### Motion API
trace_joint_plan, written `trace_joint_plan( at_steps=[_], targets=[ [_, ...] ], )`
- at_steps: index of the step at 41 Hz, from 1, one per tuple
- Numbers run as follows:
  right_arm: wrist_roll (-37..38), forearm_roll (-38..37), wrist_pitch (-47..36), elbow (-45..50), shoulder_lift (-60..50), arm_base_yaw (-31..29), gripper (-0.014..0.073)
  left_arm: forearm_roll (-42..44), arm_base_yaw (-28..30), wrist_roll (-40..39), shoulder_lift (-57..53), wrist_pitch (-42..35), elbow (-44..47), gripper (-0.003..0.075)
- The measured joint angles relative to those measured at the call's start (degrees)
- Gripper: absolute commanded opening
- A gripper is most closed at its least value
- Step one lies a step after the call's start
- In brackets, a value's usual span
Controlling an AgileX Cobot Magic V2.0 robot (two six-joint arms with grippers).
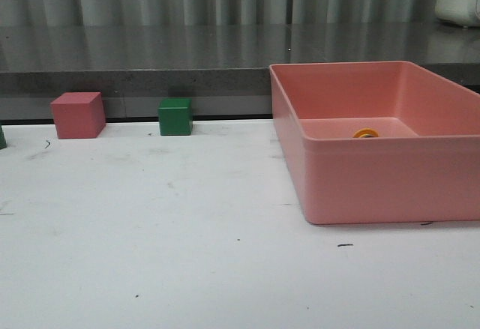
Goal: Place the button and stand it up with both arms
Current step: 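Move the right gripper above the yellow push button in the pink bin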
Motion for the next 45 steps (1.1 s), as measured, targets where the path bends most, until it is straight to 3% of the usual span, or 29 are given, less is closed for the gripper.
trace_joint_plan(
  at_steps=[7,16,38,41,45],
  targets=[
    [0.0,0.0,3.09,-5.0,8.2,0.0,-0.0068,0.0,0.0,0.0,8.29,5.17,-6.91,-0.002],
    [0.0,0.0,4.29,-5.38,16.12,0.0,-0.0068,0.0,0.0,0.0,16.04,6.65,-7.24,-0.002],
    [0.0,0.0,4.29,-5.38,18.94,0.0,-0.0064,-0.34,0.0,0.0,22.45,6.74,-7.24,-0.0019],
    [0.0,0.0,4.18,-5.38,18.94,0.0,-0.002,-0.34,0.0,0.0,22.45,6.74,-7.24,-0.0006],
    [0.0,-0.42,3.82,-5.38,18.94,0.0,0.0176,0.42,0.0,0.0,22.45,6.74,-7.24,0.015]
  ],
)
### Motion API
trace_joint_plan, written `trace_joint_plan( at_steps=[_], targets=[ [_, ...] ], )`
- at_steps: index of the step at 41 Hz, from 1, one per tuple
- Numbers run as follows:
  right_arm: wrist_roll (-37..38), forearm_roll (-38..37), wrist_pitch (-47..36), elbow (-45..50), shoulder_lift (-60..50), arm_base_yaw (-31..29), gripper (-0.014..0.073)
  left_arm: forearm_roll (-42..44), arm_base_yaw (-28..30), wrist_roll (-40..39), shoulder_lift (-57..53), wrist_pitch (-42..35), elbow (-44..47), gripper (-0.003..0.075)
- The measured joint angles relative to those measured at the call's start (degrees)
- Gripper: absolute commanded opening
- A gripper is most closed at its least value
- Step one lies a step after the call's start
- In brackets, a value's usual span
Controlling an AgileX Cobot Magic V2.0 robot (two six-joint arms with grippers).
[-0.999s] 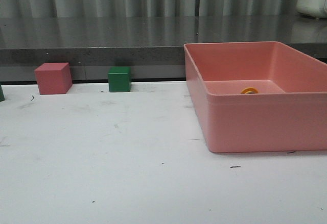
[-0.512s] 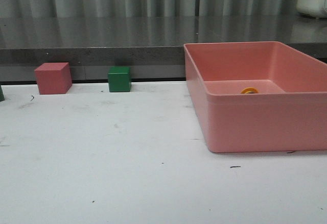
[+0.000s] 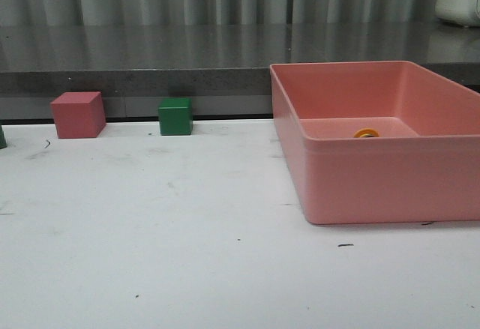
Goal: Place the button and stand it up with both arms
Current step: 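Move the right gripper above the yellow push button in the pink bin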
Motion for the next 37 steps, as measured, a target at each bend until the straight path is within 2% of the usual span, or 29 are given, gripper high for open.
trace_joint_plan(
  at_steps=[3,4,6,9,37],
  targets=[
    [0.0,-0.49,-0.05,0.0,0.0,0.0,0.0388,1.06,0.0,0.0,0.0,0.03,0.0,0.0335],
    [0.0,-1.06,-0.05,0.0,0.0,0.0,0.044,1.62,0.0,0.0,0.0,0.13,0.0,0.0426],
    [0.0,-1.7,-0.05,0.0,0.0,0.0,0.054,2.19,0.0,0.0,0.0,0.15,0.0,0.0526],
    [0.0,-2.13,-0.15,0.0,0.0,0.0,0.0622,2.49,0.0,0.0,0.0,0.25,0.0,0.0589],
    [0.0,-2.34,-0.76,0.0,0.04,0.0,0.0635,2.49,0.0,0.0,0.0,0.25,0.0,0.0583]
  ],
)
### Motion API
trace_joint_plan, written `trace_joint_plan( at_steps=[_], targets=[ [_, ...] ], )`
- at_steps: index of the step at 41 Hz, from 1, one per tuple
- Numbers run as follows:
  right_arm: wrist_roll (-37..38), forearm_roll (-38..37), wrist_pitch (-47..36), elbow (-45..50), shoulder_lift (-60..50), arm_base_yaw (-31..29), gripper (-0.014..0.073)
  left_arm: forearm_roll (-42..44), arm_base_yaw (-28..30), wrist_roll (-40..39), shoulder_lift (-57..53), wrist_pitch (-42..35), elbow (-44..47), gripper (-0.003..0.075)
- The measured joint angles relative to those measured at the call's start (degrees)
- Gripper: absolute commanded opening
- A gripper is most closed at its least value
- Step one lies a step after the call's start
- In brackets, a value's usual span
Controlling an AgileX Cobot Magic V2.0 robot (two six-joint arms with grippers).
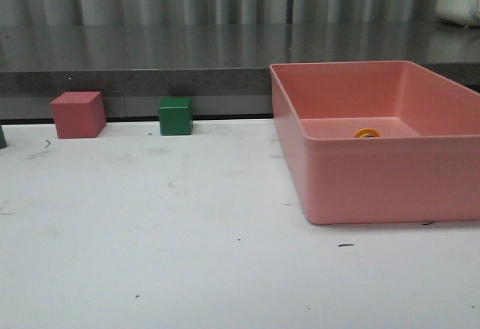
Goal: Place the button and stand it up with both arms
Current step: 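Move the right gripper above the yellow push button in the pink bin, then lower the right gripper into the bin and close on the button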
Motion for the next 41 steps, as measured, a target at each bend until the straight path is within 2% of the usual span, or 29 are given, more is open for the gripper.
trace_joint_plan(
  at_steps=[4,18,30,41],
  targets=[
    [-0.1,0.12,1.28,-1.14,1.23,0.0,0.0635,0.0,0.0,0.0,0.0,0.0,0.0,0.0583],
    [-0.1,3.88,18.52,-16.05,17.96,1.53,0.0635,0.0,0.0,0.0,0.0,0.02,0.0,0.0583],
    [-0.1,4.1,20.53,-24.94,35.4,8.6,0.0635,0.0,0.0,0.0,0.0,0.02,0.0,0.0583],
    [-0.1,4.41,25.78,-36.37,53.52,9.91,0.0635,0.0,0.0,0.0,0.0,0.12,0.0,0.0583]
  ],
)
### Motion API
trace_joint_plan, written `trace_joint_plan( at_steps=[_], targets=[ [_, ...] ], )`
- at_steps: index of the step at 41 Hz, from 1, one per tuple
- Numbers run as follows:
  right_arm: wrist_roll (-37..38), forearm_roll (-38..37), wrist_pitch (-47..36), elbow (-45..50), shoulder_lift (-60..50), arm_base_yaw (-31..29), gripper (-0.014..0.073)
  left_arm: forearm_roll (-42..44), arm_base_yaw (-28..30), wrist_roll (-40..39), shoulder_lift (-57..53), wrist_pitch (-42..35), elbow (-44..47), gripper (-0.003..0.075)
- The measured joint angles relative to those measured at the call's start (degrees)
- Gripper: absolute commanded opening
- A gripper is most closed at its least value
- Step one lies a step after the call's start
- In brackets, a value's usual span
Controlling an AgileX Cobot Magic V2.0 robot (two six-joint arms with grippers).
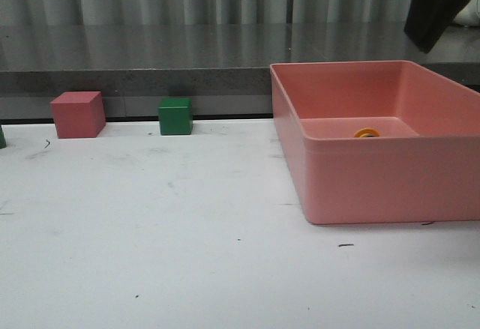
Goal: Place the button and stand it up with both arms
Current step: 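Lower the right gripper into the bin and close on the button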
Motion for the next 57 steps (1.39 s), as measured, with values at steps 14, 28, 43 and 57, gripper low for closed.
trace_joint_plan(
  at_steps=[14,28,43,57],
  targets=[
    [0.34,-0.97,5.71,-16.38,20.73,0.0,0.0635,0.0,0.0,0.0,0.0,0.0,0.0,0.0583],
    [2.92,-0.97,9.43,-28.4,34.7,-1.14,0.0635,0.0,0.0,0.0,0.0,0.0,0.0,0.0583],
    [4.96,-1.36,9.41,-32.8,42.78,-2.99,0.0635,0.0,0.0,0.0,0.0,0.0,0.0,0.0583],
    [5.08,-1.36,8.95,-34.07,45.45,-2.99,0.0563,0.0,0.0,0.0,0.0,0.0,0.0,0.0583]
  ],
)
